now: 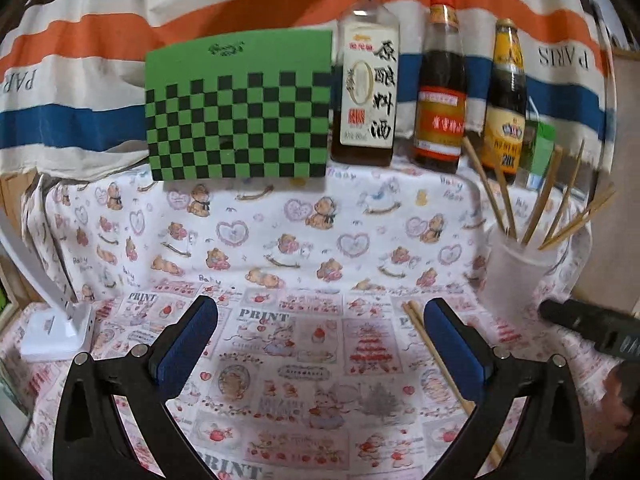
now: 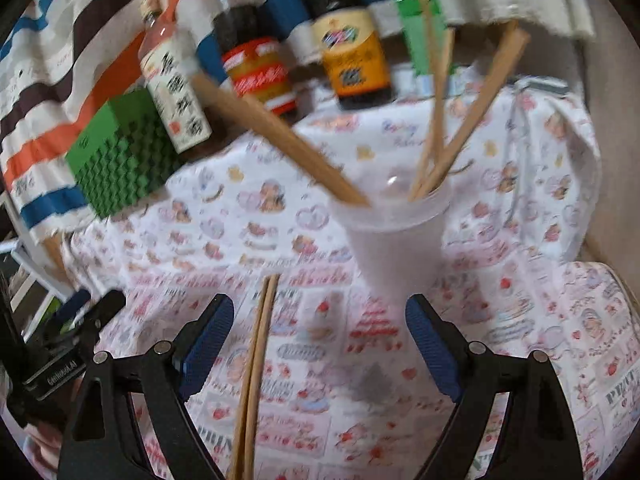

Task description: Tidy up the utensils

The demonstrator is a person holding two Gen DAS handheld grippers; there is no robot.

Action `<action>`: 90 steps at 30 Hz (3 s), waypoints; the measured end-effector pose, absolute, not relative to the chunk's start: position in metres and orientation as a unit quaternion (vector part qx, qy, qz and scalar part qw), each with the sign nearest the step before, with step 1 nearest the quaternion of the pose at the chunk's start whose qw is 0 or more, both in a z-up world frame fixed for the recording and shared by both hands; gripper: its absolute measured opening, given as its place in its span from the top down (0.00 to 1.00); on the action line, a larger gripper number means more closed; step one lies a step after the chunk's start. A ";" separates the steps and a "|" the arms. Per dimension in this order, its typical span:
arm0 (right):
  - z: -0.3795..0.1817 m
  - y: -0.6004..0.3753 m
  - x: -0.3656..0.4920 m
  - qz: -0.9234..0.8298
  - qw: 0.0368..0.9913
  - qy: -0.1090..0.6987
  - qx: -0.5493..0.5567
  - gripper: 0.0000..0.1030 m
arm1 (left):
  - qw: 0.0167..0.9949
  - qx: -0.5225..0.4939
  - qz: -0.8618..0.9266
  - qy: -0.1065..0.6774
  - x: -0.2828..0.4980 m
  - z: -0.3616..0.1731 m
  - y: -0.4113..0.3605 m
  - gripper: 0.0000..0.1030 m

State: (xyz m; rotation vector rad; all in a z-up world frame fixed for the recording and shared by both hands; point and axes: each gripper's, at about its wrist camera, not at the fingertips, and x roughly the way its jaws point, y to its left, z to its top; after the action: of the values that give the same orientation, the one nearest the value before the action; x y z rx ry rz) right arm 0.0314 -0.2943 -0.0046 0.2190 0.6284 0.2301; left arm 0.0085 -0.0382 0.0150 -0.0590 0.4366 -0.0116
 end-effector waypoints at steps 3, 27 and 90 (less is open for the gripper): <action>-0.012 -0.282 0.034 0.124 0.933 0.330 0.074 0.13 | 0.976 -0.038 -0.007 0.215 0.008 0.020 -0.034 0.01; -0.053 -0.224 0.032 0.119 0.898 0.410 -0.104 0.21 | 0.980 -0.058 0.057 0.182 -0.007 0.039 -0.016 0.01; 0.032 -0.293 -0.006 0.071 0.981 0.179 0.027 0.93 | 0.899 0.028 -0.113 0.421 0.019 -0.026 -0.100 0.93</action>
State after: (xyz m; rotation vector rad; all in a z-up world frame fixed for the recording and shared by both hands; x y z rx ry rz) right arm -0.0064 -0.2928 0.0317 0.0545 0.3595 0.1429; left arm 0.0191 -0.0998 -0.0256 0.0586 0.8719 -0.2335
